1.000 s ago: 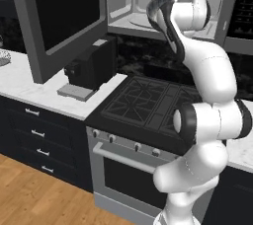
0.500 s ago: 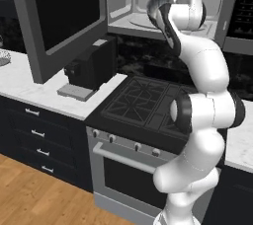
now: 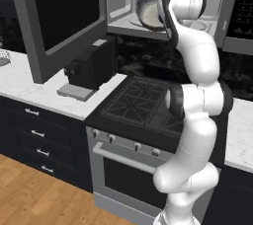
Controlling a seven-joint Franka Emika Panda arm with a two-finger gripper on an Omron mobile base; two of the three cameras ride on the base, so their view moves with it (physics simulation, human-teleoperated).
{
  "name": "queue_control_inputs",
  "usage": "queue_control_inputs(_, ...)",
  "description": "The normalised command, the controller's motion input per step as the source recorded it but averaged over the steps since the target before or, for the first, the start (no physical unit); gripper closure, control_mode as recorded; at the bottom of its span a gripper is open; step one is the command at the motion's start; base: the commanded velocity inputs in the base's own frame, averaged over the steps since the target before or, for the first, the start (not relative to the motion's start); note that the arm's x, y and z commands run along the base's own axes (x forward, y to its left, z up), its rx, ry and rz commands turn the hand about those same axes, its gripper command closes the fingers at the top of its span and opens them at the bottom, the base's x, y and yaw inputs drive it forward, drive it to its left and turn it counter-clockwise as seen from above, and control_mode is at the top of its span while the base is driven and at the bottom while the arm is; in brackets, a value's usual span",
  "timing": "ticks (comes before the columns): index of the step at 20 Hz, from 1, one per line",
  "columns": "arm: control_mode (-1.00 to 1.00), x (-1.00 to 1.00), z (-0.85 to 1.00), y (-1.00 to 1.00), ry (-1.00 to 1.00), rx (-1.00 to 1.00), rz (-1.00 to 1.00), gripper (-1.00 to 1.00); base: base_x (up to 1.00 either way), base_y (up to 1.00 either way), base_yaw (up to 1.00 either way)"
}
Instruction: Pick the eggplant from the sink and place it in the bowl. Then pick the bowl and place it in the microwave. Then close the microwave door and press the start button.
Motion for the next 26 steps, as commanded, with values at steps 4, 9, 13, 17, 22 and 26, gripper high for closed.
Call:
queue_control_inputs(4,-1.0,0.3,-0.04,0.0,0.0,0.0,0.0,1.0,0.0,0.0,0.0)
queue_control_inputs(9,-1.0,0.04,-0.29,0.0,-0.04,0.0,0.0,1.0,0.0,0.0,0.0)
queue_control_inputs(13,-1.0,0.12,-0.43,0.0,-0.03,0.0,-0.05,1.0,0.0,0.0,0.0)
queue_control_inputs(17,-1.0,0.11,-0.82,0.0,-0.01,0.0,-0.06,1.0,0.0,0.0,0.0)
queue_control_inputs(22,-1.0,0.26,-0.59,0.0,-0.04,0.0,-0.05,-1.0,0.0,0.0,0.0)
queue_control_inputs(26,-1.0,0.07,-0.09,0.0,-0.09,0.0,-0.02,-1.0,0.0,0.0,0.0)
